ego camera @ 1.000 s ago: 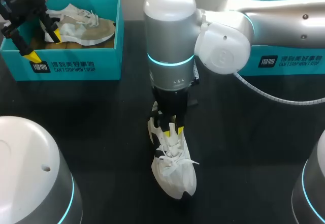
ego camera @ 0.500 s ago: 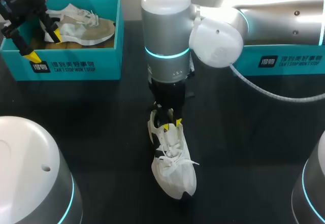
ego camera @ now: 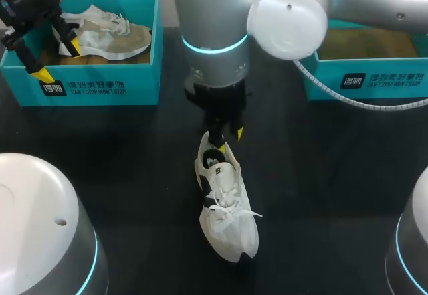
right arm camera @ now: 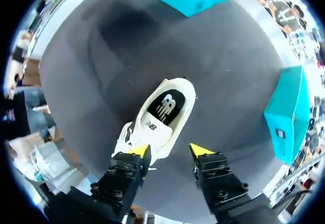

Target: Take the shoe out of the shoebox, open the shoe tongue, remove and reinsert the insole, then place the shoe into the shoebox

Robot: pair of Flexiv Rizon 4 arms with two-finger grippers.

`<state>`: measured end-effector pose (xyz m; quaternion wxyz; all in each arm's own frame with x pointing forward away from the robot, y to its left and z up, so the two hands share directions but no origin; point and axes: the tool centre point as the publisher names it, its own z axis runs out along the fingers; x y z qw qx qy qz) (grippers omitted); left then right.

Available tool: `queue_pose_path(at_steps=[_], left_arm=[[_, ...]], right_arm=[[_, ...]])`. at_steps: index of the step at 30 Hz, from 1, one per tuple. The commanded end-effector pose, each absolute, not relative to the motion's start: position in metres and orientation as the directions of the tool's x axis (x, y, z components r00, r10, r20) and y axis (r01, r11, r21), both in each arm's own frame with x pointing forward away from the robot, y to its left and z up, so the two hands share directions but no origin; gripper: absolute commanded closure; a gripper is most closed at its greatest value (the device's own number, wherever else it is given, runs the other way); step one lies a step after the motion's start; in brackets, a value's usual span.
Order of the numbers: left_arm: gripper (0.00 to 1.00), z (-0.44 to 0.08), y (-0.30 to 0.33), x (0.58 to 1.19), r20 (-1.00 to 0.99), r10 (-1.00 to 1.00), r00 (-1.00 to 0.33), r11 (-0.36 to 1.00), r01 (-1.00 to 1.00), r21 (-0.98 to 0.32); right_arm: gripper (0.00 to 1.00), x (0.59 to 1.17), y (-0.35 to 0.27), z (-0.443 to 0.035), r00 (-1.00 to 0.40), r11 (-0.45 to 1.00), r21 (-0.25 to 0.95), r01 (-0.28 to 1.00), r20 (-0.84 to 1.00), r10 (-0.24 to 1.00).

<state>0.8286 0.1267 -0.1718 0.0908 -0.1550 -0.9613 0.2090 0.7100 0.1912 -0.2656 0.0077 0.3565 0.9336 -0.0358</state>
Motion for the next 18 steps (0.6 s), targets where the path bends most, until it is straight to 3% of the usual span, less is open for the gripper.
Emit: queue_pose_path(at_steps=[1,10,18], left_arm=[[0.0,-0.172,0.127,0.829,0.111,0.337,-0.935,0.865,0.261,-0.429],[0.0,-0.172,0.127,0.829,0.111,0.337,-0.935,0.865,0.261,-0.429],[0.0,-0.172,0.127,0.829,0.111,0.337,-0.935,0.865,0.261,-0.429]], right_arm=[[0.0,0.71,0.176,-0.253,-0.845,0.845,-0.006,0.535,-0.029,0.534],[0.0,0.734,0.184,-0.245,-0.984,0.983,0.037,0.181,0.007,0.18],[0.0,0.734,0.184,-0.245,-0.984,0.983,0.037,0.181,0.007,0.18]])
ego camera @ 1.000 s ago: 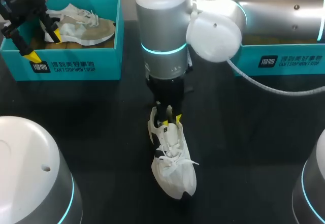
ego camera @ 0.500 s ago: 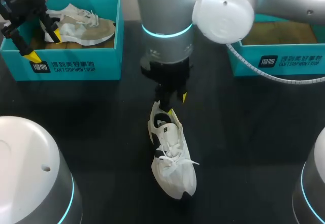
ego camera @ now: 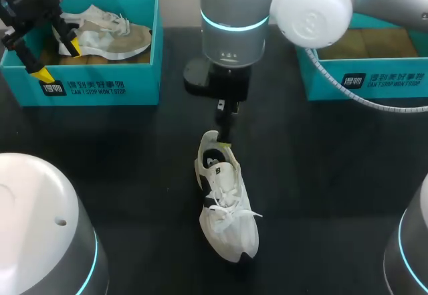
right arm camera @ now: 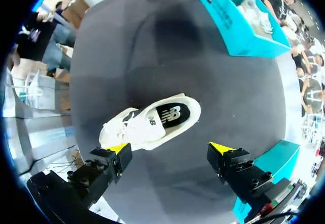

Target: Take the shoe out of the shoebox, open the shoe tongue, remove and reinsert the insole, then place the shoe into the shoebox

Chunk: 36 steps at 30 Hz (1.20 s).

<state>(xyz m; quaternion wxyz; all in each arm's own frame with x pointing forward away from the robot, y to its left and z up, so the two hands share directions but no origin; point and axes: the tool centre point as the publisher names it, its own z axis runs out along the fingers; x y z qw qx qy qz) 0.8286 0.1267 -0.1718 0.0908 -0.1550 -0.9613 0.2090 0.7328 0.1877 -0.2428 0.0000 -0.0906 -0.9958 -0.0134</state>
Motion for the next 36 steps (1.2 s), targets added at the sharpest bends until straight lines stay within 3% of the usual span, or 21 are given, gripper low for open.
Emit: queue_pose_path(at_steps=[1,3,10,20,36], left_arm=[[0.0,-0.172,0.127,0.829,0.111,0.337,-0.935,0.865,0.261,-0.429],[0.0,-0.172,0.127,0.829,0.111,0.337,-0.935,0.865,0.261,-0.429],[0.0,-0.172,0.127,0.829,0.111,0.337,-0.935,0.865,0.261,-0.429],[0.0,-0.172,0.127,0.829,0.111,0.337,-0.935,0.865,0.261,-0.429],[0.0,-0.172,0.127,0.829,0.111,0.337,-0.935,0.865,0.261,-0.429]], right_arm=[[0.0,0.734,0.184,-0.245,-0.984,0.983,0.037,0.181,0.007,0.18],[0.0,0.734,0.184,-0.245,-0.984,0.983,0.037,0.181,0.007,0.18],[0.0,0.743,0.211,-0.252,-0.993,1.0,-0.004,-0.012,-0.117,-0.012],[0.0,0.767,0.233,-0.279,-0.979,0.979,0.0,-0.201,-0.025,-0.201],[0.0,0.784,0.237,-0.328,-0.973,0.973,0.03,-0.23,-0.041,-0.229]])
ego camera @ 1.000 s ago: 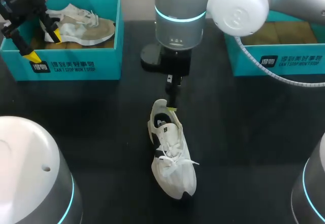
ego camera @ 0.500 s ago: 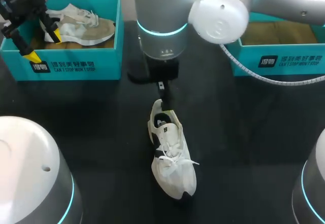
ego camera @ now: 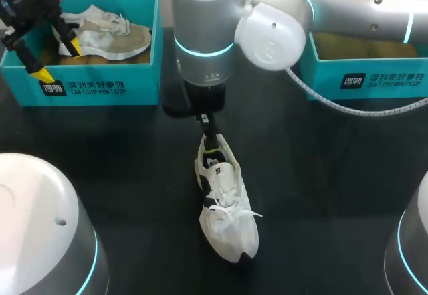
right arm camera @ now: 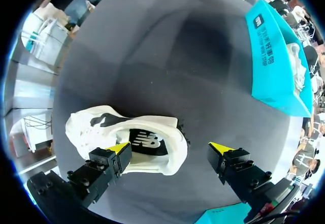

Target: Take the shoe out of the shoebox, open the shoe tongue, remove and reinsert the insole, then place the shoe into the shoebox

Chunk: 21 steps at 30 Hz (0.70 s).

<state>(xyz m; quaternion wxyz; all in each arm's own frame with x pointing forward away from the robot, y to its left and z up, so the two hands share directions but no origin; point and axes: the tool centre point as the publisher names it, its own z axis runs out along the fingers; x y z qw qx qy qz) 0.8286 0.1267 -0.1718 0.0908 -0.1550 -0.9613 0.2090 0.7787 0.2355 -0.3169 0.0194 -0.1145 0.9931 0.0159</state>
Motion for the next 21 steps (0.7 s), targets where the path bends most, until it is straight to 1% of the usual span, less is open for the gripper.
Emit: queue_pose_path(at_steps=[1,3,8,21], left_arm=[[0.0,-0.172,0.127,0.829,0.111,0.337,-0.935,0.865,0.261,-0.429],[0.0,-0.172,0.127,0.829,0.111,0.337,-0.935,0.865,0.261,-0.429],[0.0,-0.172,0.127,0.829,0.111,0.337,-0.935,0.865,0.261,-0.429],[0.0,-0.172,0.127,0.829,0.111,0.337,-0.935,0.865,0.261,-0.429]], right_arm=[[0.0,0.785,0.237,-0.331,-0.972,0.973,0.01,-0.23,-0.044,-0.229],[0.0,0.788,0.237,-0.337,-0.97,0.971,0.02,-0.238,-0.046,-0.237],[0.0,0.794,0.236,-0.355,-0.967,0.968,-0.003,-0.252,-0.034,-0.252],[0.0,0.813,0.228,-0.381,-0.973,0.973,-0.005,-0.23,-0.01,-0.23]])
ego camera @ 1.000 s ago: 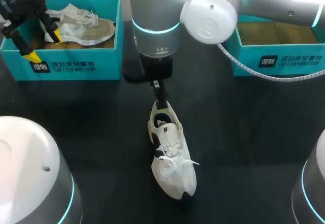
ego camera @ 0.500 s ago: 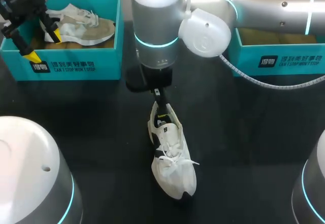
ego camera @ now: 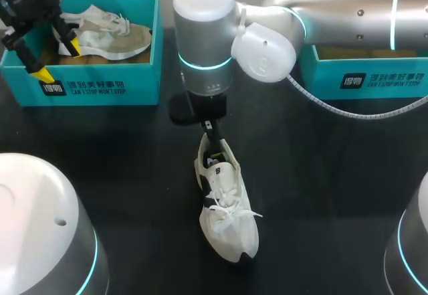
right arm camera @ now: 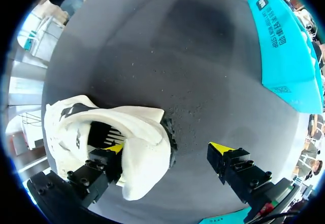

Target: Take the shoe out of the shoebox, open the shoe tongue, remove and reinsert the insole, then place the shoe into the shoebox

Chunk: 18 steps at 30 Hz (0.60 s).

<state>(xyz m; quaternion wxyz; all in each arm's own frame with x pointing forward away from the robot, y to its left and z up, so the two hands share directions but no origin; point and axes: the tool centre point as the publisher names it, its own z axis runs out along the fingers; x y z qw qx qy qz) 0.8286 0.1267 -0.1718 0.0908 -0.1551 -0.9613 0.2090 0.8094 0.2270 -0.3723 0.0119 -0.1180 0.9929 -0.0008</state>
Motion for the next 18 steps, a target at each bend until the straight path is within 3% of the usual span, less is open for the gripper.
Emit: queue_pose_path(at_steps=[1,7,9,10,11,18], left_arm=[[0.0,-0.172,0.127,0.829,0.111,0.337,-0.935,0.865,0.261,-0.429],[0.0,-0.172,0.127,0.829,0.111,0.337,-0.935,0.865,0.261,-0.429],[0.0,-0.172,0.127,0.829,0.111,0.337,-0.935,0.865,0.261,-0.429],[0.0,-0.172,0.127,0.829,0.111,0.337,-0.935,0.865,0.261,-0.429],[0.0,-0.172,0.127,0.829,0.111,0.337,-0.935,0.865,0.261,-0.429],[0.0,-0.172,0.127,0.829,0.111,0.337,-0.935,0.865,0.261,-0.429]], right_arm=[[0.0,0.814,0.228,-0.383,-0.975,0.975,-0.009,-0.223,-0.003,-0.223],[0.04,0.811,0.225,-0.385,-0.979,0.979,-0.002,-0.202,-0.006,-0.202],[0.25,0.811,0.225,-0.386,-0.98,0.98,0.003,-0.198,-0.008,-0.198],[0.45,0.81,0.225,-0.386,-0.981,0.981,0.006,-0.194,-0.01,-0.194],[0.52,0.81,0.226,-0.386,-0.982,0.982,0.011,-0.189,-0.011,-0.189],[0.78,0.803,0.228,-0.386,-0.984,0.984,0.013,-0.176,-0.015,-0.175]])
